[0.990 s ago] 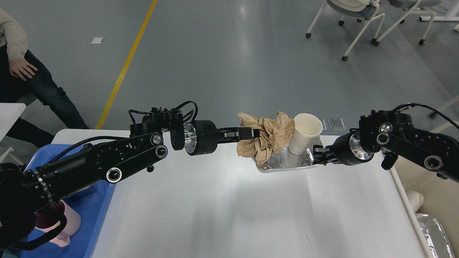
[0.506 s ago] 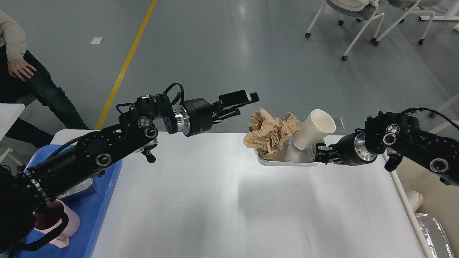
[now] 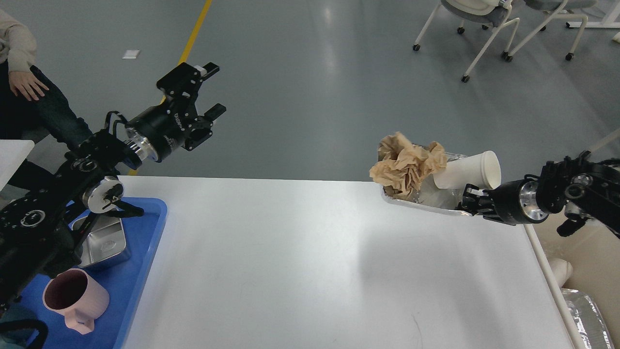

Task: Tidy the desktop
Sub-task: 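Carry the foil tray with the right gripper into the white bin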

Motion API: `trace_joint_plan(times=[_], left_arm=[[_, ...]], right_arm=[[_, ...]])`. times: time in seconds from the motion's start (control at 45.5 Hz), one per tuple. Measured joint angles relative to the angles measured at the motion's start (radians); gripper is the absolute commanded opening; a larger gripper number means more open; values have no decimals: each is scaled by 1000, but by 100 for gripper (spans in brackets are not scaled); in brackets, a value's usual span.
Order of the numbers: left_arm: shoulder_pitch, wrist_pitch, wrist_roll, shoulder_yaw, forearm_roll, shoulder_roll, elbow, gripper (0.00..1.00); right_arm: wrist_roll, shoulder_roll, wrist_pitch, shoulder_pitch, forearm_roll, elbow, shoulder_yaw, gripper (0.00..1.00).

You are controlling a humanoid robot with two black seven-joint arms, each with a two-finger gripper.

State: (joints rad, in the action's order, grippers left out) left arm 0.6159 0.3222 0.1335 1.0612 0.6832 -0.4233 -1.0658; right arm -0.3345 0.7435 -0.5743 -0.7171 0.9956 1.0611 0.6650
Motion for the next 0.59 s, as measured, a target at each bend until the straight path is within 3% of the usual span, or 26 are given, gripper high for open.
trace_joint_plan(times=[0.308, 0.594], left_arm=[[-223, 15, 5, 218, -107, 4, 0, 97], [-333, 15, 4, 245, -178, 6, 0, 97]], right_arm=[[4, 214, 19, 154, -191, -23, 79, 0], [4, 331, 27, 262, -327, -112, 81, 0]])
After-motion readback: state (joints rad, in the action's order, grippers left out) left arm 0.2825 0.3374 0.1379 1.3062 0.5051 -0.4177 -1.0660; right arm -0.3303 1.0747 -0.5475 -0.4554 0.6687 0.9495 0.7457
